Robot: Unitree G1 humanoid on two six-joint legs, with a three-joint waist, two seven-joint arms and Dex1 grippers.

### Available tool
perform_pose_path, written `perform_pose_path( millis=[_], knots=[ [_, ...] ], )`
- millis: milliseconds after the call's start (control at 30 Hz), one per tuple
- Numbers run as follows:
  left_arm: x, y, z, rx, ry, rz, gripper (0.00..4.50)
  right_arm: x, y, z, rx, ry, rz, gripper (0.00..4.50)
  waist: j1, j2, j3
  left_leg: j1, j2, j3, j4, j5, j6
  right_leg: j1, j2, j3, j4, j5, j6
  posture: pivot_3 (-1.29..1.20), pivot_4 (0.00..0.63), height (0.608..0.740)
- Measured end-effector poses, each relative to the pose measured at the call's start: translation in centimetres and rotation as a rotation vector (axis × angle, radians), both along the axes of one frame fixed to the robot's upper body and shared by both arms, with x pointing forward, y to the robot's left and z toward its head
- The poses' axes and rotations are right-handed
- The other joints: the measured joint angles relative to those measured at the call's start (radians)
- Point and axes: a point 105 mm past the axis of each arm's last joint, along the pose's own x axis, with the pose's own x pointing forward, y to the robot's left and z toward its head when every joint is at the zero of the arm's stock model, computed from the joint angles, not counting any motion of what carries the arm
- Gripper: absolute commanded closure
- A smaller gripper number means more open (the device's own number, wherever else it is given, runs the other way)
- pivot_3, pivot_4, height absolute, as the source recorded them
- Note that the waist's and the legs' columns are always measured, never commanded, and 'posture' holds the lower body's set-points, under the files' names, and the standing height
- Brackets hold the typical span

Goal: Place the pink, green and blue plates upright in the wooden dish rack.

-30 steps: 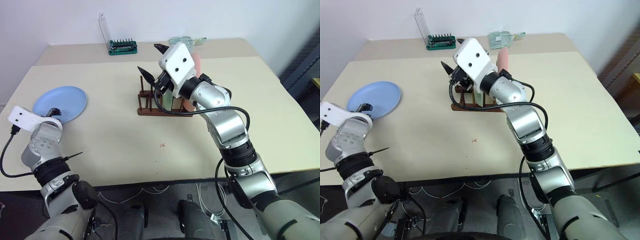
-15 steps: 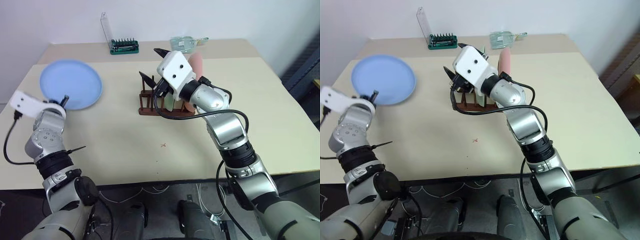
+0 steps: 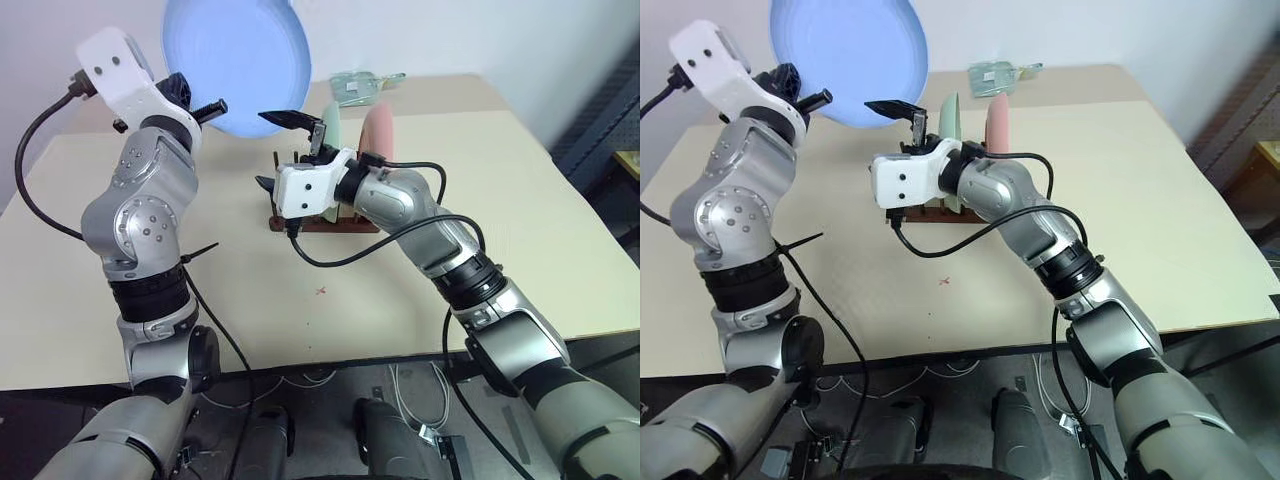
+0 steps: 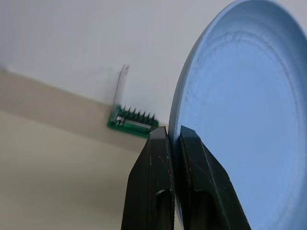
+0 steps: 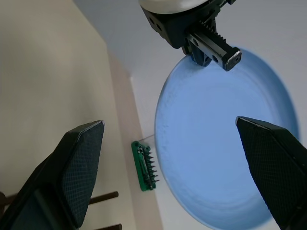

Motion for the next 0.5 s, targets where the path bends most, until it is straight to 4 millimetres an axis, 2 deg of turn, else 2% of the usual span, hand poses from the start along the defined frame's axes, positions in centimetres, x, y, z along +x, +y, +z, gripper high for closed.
perform_pose_path(
  millis=[133,333,433,500],
  knots=[
    [-0.6,-1.3,1.4,0.007,-0.008,-0.021,4.50,1.2,0.1,1.1,-0.017,-0.076,-0.053,0.02,0.001,0.000,0.000,0.000,0.000,0.000,0.000,0.000,0.000,0.000,0.000,0.000,-0.001,0.000,0.000,0.00,0.150,0.740],
    [-0.8,-2.3,1.2,0.014,0.017,-0.050,4.50,3.2,-0.1,0.7,-0.012,-0.077,-0.128,0.02,-0.001,0.000,0.000,0.000,0.000,0.000,0.000,0.000,-0.001,0.000,0.000,0.000,0.000,0.000,0.000,0.00,0.150,0.740],
    [-1.0,-2.4,1.7,0.018,0.006,-0.056,4.50,3.6,0.1,1.4,0.006,-0.089,-0.146,0.87,-0.001,0.000,0.000,0.000,0.000,0.000,0.000,0.000,-0.001,0.000,0.000,0.000,-0.001,0.000,0.000,0.00,0.150,0.740],
    [-1.2,-2.4,2.0,0.015,-0.008,-0.058,4.50,3.7,0.3,1.7,0.014,-0.099,-0.150,1.87,0.000,0.000,0.000,0.000,0.000,0.000,0.000,0.000,-0.001,0.000,0.000,0.000,-0.001,0.000,0.000,0.00,0.150,0.740]
  ],
)
